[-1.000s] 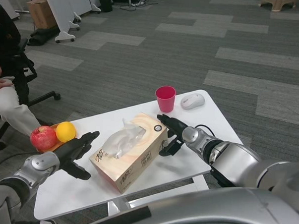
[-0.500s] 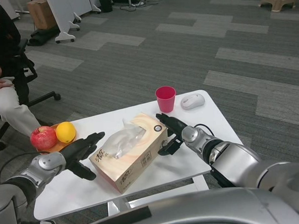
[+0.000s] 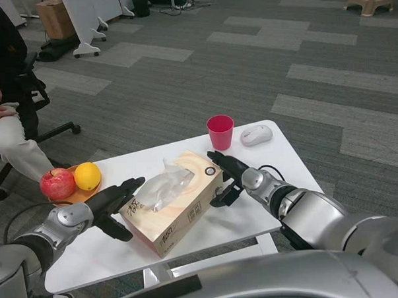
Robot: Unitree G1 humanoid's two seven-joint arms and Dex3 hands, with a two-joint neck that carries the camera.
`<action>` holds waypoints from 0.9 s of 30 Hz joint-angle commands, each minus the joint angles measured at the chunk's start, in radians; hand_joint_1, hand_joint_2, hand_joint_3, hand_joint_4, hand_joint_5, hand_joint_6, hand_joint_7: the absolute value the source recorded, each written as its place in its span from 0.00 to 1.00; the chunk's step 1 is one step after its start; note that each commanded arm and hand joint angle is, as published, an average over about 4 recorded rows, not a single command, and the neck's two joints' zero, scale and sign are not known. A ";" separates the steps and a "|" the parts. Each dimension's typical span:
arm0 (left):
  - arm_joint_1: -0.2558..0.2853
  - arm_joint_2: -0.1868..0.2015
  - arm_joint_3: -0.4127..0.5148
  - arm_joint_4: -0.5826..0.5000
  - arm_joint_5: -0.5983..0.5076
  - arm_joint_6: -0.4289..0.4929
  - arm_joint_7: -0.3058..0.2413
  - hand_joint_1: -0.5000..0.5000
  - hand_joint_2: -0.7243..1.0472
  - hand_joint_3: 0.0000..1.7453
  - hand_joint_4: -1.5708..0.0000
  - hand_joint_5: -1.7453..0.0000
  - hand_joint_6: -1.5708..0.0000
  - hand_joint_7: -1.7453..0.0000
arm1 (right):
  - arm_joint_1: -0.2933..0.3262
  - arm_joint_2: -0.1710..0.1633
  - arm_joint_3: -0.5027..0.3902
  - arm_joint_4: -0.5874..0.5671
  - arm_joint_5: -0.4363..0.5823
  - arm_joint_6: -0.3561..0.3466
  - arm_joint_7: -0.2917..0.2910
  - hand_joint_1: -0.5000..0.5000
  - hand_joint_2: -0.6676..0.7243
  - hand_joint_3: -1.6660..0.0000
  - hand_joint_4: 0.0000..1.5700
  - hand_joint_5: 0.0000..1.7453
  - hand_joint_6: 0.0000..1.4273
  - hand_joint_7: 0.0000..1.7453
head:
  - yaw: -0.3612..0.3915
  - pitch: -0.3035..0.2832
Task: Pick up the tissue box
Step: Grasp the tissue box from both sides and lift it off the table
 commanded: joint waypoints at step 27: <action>-0.023 -0.017 -0.004 -0.028 -0.009 0.017 0.018 1.00 0.96 0.05 0.90 1.00 1.00 1.00 | -0.006 -0.002 0.023 -0.034 0.000 -0.009 0.008 0.67 0.23 0.62 0.00 0.96 0.00 0.00 | 0.001 -0.005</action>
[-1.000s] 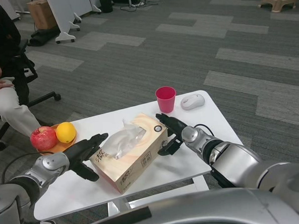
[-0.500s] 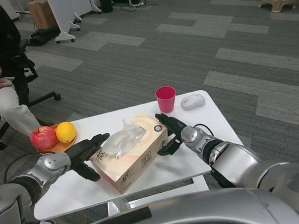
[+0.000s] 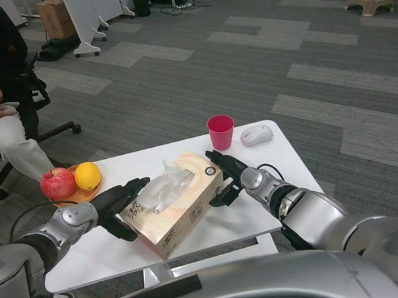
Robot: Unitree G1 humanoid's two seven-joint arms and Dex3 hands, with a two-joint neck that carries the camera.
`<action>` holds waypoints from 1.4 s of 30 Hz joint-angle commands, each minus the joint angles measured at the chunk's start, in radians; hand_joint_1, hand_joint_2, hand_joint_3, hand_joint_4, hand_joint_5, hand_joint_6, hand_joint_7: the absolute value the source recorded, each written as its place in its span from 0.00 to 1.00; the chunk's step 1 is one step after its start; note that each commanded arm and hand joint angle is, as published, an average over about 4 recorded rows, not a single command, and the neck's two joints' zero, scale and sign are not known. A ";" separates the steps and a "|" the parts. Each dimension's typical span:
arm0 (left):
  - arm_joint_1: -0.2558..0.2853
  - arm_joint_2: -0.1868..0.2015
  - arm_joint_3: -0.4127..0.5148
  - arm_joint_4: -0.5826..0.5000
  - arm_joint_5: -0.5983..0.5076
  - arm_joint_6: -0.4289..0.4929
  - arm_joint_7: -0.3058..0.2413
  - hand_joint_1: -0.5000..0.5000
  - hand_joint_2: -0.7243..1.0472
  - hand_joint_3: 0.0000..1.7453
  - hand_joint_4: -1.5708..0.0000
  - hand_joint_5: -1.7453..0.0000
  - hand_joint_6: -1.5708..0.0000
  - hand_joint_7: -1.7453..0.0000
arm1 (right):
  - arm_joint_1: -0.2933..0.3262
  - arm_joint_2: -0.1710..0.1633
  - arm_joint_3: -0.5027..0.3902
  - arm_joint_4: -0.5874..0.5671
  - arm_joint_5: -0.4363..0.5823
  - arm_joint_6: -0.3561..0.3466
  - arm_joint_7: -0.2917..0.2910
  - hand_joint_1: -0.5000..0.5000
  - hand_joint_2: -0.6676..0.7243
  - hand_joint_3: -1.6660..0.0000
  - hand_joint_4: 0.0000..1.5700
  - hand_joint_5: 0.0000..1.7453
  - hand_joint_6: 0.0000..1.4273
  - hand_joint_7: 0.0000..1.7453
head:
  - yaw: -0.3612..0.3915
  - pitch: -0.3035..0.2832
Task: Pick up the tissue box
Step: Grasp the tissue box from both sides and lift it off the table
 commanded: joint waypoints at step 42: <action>-0.023 -0.013 0.026 -0.025 -0.082 -0.025 0.019 1.00 0.95 0.05 0.90 1.00 1.00 1.00 | 0.024 0.002 -0.001 -0.078 0.000 -0.014 0.007 0.67 0.23 0.61 0.00 1.00 0.00 0.00 | -0.003 0.012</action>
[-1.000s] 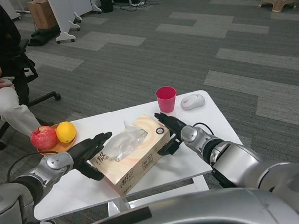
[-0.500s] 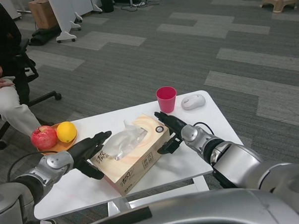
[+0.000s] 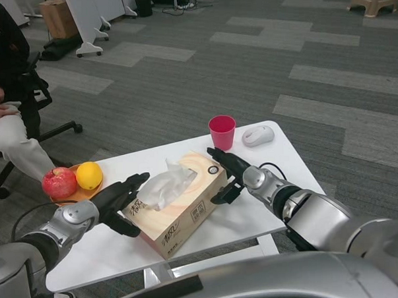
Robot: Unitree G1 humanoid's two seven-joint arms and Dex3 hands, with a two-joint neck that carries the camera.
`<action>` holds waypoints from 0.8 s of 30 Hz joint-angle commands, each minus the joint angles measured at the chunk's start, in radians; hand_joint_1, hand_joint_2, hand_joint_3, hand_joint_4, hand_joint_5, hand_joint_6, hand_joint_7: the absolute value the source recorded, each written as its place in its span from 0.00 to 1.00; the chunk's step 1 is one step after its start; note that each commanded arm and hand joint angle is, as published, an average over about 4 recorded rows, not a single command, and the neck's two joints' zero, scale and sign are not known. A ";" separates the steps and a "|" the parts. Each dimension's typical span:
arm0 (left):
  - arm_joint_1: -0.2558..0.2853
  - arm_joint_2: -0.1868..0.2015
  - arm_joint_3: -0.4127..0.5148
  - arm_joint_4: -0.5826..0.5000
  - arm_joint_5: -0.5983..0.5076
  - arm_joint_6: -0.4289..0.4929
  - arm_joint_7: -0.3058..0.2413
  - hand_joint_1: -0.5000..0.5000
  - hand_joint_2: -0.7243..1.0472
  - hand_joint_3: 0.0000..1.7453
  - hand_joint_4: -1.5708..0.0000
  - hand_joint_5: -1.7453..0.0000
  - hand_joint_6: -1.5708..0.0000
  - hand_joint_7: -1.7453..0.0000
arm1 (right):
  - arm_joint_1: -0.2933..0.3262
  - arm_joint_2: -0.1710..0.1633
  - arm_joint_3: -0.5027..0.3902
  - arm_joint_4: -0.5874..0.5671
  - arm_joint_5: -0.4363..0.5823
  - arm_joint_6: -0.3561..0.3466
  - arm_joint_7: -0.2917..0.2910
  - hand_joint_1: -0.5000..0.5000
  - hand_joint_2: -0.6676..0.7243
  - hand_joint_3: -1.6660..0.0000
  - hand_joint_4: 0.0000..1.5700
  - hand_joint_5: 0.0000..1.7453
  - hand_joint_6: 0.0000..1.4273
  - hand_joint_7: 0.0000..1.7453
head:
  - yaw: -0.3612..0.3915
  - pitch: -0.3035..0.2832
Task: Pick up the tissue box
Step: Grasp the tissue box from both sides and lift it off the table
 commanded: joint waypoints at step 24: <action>-0.025 0.010 0.096 -0.083 0.017 -0.044 -0.018 1.00 0.95 0.05 0.95 1.00 1.00 1.00 | 0.016 0.015 0.001 -0.076 0.016 -0.048 0.010 0.67 0.23 0.61 0.05 0.96 0.00 0.00 | 0.001 0.007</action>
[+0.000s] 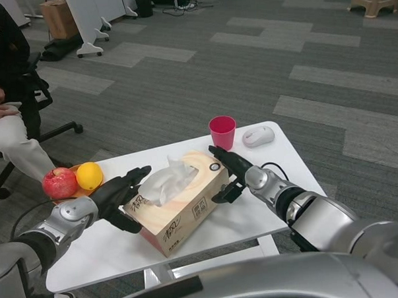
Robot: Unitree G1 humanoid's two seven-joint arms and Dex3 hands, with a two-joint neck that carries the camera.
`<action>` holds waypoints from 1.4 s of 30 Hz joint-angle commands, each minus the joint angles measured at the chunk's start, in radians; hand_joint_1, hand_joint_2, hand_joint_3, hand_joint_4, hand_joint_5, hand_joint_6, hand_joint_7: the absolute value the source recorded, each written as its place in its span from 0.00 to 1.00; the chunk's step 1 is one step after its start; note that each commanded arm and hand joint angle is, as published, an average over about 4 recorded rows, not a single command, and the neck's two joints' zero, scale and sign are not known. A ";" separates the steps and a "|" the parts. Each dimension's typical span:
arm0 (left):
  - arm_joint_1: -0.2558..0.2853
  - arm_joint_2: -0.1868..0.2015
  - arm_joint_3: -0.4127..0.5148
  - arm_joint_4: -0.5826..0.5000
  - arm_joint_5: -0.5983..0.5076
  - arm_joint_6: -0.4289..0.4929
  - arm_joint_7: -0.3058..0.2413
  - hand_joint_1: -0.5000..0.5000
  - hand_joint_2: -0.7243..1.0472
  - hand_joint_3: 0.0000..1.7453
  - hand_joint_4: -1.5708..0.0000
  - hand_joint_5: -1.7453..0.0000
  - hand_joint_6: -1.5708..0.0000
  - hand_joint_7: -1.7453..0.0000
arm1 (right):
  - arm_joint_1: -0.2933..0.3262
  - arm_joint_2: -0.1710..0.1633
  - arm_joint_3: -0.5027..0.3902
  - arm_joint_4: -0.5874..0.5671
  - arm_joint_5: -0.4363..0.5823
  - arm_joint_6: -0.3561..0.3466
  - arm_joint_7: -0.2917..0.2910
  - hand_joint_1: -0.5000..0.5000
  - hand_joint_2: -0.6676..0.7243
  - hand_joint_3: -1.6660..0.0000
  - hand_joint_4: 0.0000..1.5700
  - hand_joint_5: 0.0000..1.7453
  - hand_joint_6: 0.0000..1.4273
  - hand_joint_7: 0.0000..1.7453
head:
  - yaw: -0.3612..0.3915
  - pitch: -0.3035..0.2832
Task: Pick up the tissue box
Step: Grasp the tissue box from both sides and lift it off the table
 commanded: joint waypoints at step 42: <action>0.012 0.014 0.222 -0.156 0.141 -0.034 -0.025 1.00 0.90 0.05 0.98 1.00 1.00 1.00 | 0.018 0.012 0.020 -0.182 0.039 -0.062 0.010 0.70 0.23 0.57 0.17 0.89 0.00 0.00 | 0.001 0.035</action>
